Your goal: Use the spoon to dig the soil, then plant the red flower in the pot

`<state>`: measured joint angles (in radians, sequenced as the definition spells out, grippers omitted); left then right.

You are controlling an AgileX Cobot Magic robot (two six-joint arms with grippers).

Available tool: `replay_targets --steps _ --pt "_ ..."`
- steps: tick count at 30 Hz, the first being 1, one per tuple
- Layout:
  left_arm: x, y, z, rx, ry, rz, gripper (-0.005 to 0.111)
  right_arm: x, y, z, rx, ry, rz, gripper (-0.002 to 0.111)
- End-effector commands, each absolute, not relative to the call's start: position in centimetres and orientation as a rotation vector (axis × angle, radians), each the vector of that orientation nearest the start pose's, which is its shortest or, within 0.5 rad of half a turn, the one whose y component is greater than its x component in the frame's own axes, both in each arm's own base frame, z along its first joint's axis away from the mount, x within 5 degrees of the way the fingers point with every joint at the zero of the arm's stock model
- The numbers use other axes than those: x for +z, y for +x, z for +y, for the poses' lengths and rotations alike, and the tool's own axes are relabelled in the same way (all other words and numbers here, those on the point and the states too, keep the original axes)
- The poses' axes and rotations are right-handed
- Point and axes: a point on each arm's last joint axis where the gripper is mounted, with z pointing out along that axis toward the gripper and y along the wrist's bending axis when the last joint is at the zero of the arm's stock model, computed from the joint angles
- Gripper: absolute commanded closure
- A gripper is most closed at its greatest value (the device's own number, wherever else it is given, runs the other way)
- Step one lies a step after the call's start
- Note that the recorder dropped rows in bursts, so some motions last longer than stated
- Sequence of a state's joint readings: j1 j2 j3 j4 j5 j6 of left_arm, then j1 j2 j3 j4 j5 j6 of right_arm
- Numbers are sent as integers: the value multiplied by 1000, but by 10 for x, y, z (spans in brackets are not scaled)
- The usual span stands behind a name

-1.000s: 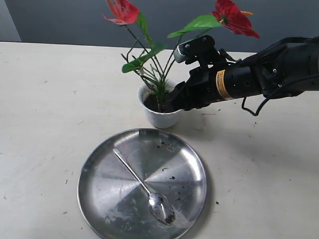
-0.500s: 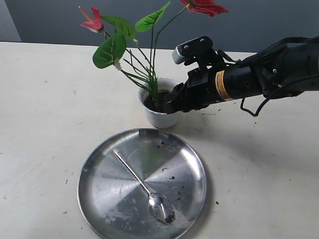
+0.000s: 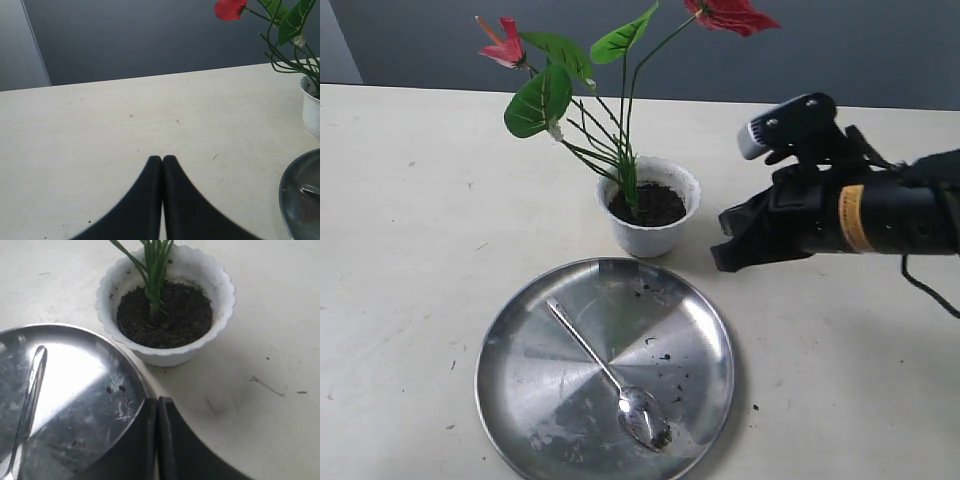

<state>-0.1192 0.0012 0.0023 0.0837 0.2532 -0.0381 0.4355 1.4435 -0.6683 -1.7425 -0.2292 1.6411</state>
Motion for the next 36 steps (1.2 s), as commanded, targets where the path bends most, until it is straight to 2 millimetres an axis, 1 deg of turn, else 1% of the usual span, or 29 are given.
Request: replay_targets --steps 1,2,3,4,5,6,7,8,13,17,20,23,27,29,31,34,36 --pt "192 55 -5 -46 126 1718 106 229 201 108 406 -581 2124 109" --pt "192 55 -5 -46 126 1718 106 231 195 105 411 -572 2113 109" --pt "192 55 -5 -46 126 1718 106 235 181 98 403 -558 2072 109" --pt "192 55 -5 -46 126 1718 106 238 175 94 399 -551 2051 109" --pt "192 55 -5 -46 126 1718 106 243 164 89 435 -493 2025 109" --pt "192 55 -5 -46 126 1718 106 250 156 86 514 -372 2012 109" --pt "192 55 -5 -46 126 1718 106 257 150 83 564 -299 1983 109" --pt "192 55 -5 -46 126 1718 106 264 145 81 573 -294 1943 109" --pt "192 55 -5 -46 126 1718 106 281 131 74 592 -289 1836 109" --pt "192 55 -5 -46 126 1718 106 286 125 71 589 -287 1796 109" --pt "192 55 -5 -46 126 1718 106 289 125 67 534 -283 1770 109" --pt "192 55 -5 -46 126 1718 106 297 118 61 523 -260 1711 109" --pt "192 55 -5 -46 126 1718 106 308 103 50 469 -276 1605 109" --pt "192 55 -5 -46 126 1718 106 307 98 43 436 -237 1580 109" --pt "192 55 -5 -46 126 1718 106 300 94 34 381 -180 1578 109" --pt "192 55 -5 -46 126 1718 106 279 87 23 305 -99 1595 109" --pt "192 55 -5 -46 126 1718 106 261 82 17 257 -45 1611 109"
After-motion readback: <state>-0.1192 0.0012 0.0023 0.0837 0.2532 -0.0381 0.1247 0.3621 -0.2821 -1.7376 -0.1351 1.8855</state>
